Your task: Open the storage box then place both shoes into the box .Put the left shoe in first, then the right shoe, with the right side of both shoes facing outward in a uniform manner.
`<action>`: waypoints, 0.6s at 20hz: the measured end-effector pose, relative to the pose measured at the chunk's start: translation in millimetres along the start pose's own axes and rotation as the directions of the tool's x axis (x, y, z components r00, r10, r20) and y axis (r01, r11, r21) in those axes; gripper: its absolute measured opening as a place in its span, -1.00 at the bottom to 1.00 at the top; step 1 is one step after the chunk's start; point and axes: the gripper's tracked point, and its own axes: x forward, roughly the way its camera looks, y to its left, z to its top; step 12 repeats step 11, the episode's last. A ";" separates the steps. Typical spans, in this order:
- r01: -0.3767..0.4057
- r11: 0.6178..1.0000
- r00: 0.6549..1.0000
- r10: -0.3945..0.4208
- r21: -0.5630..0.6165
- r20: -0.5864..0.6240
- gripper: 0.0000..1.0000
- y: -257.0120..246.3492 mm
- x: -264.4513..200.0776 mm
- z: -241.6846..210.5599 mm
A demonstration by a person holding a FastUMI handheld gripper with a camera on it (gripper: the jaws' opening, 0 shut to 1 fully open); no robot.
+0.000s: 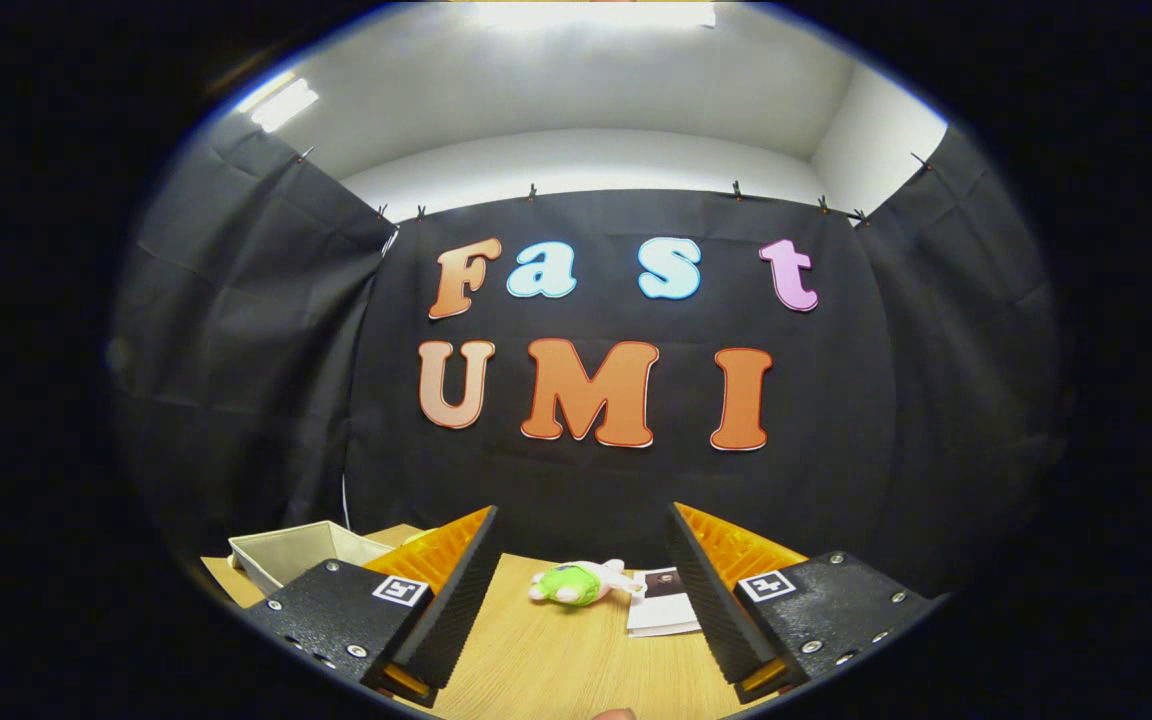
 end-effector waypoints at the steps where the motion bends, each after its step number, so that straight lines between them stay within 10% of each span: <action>1: -0.001 1.000 1.000 0.001 -0.010 0.007 0.93 -2.8 -3.7 1.0; 12: 0.019 0.999 1.000 -0.019 -0.051 0.004 0.95 -5.1 -25.0 -11.6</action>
